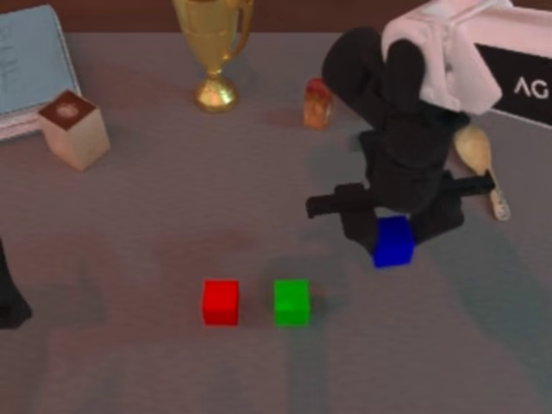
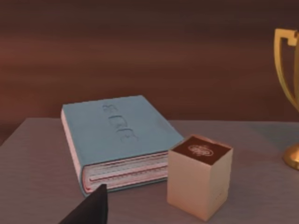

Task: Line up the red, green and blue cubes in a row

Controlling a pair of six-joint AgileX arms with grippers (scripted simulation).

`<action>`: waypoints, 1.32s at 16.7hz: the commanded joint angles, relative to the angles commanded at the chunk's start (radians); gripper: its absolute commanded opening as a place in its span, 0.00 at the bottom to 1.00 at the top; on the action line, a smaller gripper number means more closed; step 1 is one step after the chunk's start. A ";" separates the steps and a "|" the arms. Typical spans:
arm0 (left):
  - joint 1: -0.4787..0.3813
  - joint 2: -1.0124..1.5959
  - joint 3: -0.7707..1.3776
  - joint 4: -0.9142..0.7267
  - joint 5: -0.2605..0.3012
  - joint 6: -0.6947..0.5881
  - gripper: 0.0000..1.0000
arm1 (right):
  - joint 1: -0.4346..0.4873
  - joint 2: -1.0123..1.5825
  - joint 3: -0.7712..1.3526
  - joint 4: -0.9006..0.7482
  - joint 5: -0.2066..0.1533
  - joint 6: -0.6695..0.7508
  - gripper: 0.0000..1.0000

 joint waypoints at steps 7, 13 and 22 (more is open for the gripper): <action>0.000 0.000 0.000 0.000 0.000 0.000 1.00 | 0.032 -0.137 -0.167 0.055 0.001 0.175 0.00; 0.000 0.000 0.000 0.000 0.000 0.000 1.00 | 0.030 -0.112 -0.215 0.126 0.000 0.175 0.00; 0.000 0.000 0.000 0.000 0.000 0.000 1.00 | 0.037 -0.050 -0.340 0.315 0.002 0.181 0.00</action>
